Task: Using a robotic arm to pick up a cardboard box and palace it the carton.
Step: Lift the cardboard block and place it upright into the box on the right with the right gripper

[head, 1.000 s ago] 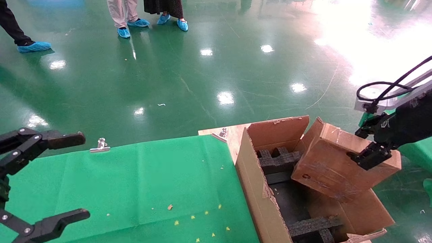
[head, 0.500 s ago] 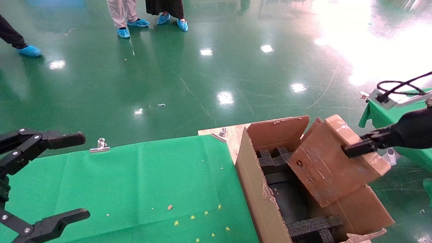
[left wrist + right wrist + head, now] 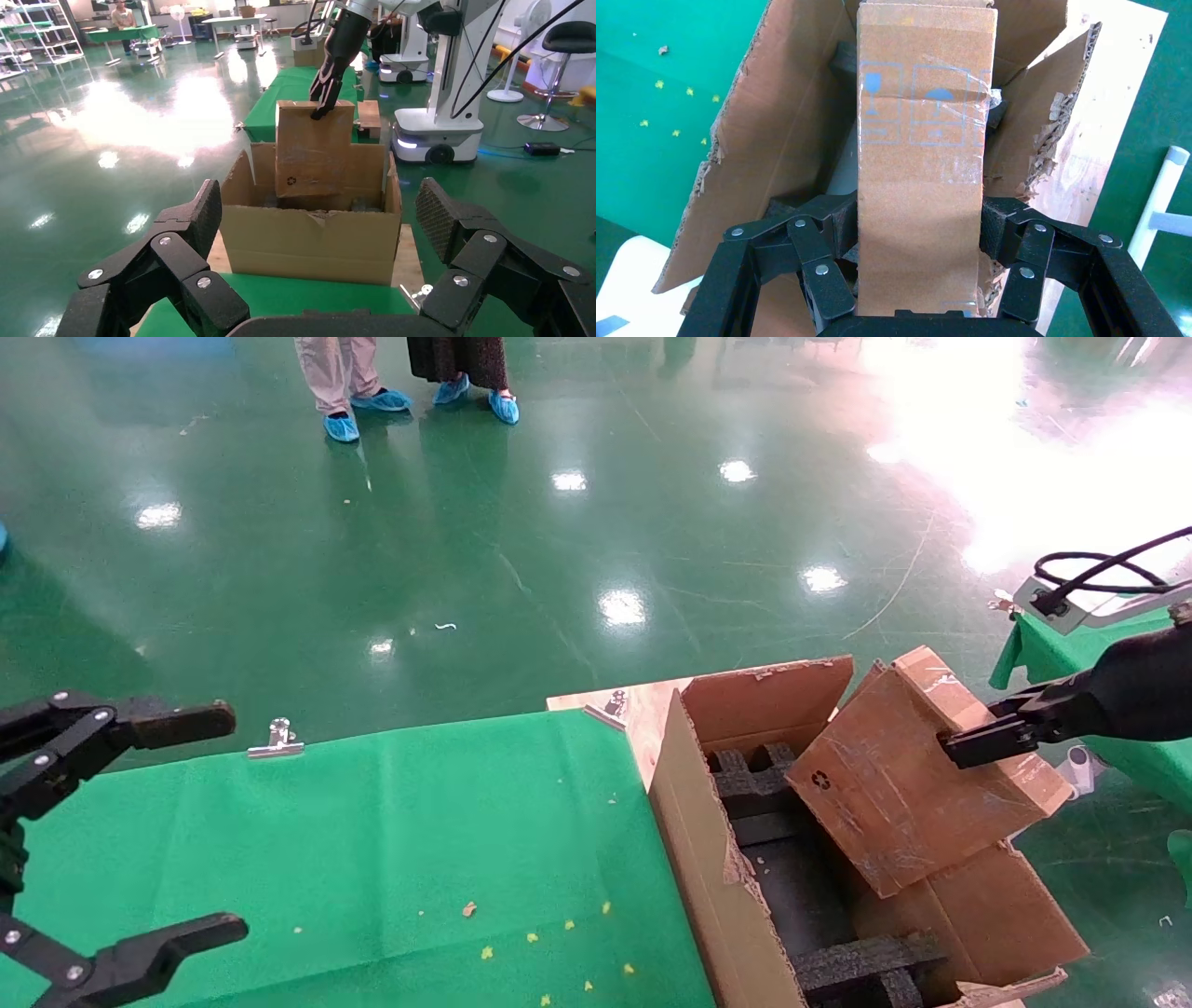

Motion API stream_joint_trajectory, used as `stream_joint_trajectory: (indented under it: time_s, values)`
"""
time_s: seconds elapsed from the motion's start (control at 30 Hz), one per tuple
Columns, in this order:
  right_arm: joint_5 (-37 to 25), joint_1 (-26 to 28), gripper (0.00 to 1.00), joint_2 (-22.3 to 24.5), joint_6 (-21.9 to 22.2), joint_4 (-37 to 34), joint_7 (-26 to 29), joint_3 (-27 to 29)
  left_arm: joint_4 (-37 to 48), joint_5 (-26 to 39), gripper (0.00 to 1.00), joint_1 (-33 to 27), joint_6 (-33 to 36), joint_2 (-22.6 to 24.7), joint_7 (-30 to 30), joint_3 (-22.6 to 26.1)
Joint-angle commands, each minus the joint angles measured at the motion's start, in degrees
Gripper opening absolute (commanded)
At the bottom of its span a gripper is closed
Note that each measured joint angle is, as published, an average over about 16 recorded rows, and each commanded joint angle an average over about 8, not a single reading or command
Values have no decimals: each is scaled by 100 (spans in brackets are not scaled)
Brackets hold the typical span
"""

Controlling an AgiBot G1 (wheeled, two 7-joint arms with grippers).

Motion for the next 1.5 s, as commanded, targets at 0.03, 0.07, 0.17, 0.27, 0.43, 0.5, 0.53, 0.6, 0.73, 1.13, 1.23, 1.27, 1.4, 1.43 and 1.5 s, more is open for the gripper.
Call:
stream_joint_trajectory:
  time_s: [0.03, 0.07, 0.17, 0.27, 0.43, 0.5, 0.53, 0.6, 0.73, 1.13, 1.23, 1.27, 1.4, 1.43, 1.5]
  values:
    - [-12, 8, 0, -17, -30, -17, -42, 3, 0, 0, 100, 0, 0, 0, 0, 0]
    - [-16, -1, 0, -26, -31, -23, -32, -1, 0, 0, 100, 0, 0, 0, 0, 0]
    - [-24, -55, 0, -69, -3, -46, 88, -29, 1, 0, 100, -1, 0, 0, 1, 1]
    - [-62, -147, 0, -162, 67, -92, 339, -88, 3, -1, 100, -1, 1, 0, 1, 2]
    - [-218, -320, 0, -379, 289, -169, 842, -227, 4, -2, 100, -3, 1, 0, 3, 4]
    - [-303, -382, 0, -469, 402, -184, 1013, -284, 4, -2, 100, -3, 1, 0, 3, 5]
    - [-341, -412, 0, -511, 458, -187, 1100, -310, 4, -2, 100, -3, 1, -1, 3, 5]
    - [-412, -469, 0, -588, 568, -189, 1276, -359, 4, -3, 100, -3, 1, -1, 4, 6]
    - [-516, -579, 0, -711, 767, -169, 1612, -440, 4, -4, 100, -4, 0, -1, 4, 7]
    - [-626, -984, 0, -982, 1283, -164, 2383, -581, 5, -7, 100, -5, -2, -3, 7, 12]
    - [-596, -1130, 0, -1051, 1411, -185, 2469, -580, 5, -8, 100, -5, -2, -4, 7, 13]
    - [-581, -1184, 0, -1076, 1455, -195, 2487, -577, 5, -8, 100, -5, -2, -4, 7, 13]
    - [-504, -1417, 0, -1171, 1628, -244, 2515, -552, 5, -9, 100, -5, -3, -4, 8, 14]
    - [-485, -1476, 0, -1196, 1667, -261, 2513, -545, 5, -9, 100, -5, -3, -4, 8, 15]
    - [-448, -1585, 0, -1241, 1737, -299, 2502, -531, 5, -9, 100, -6, -3, -5, 8, 15]
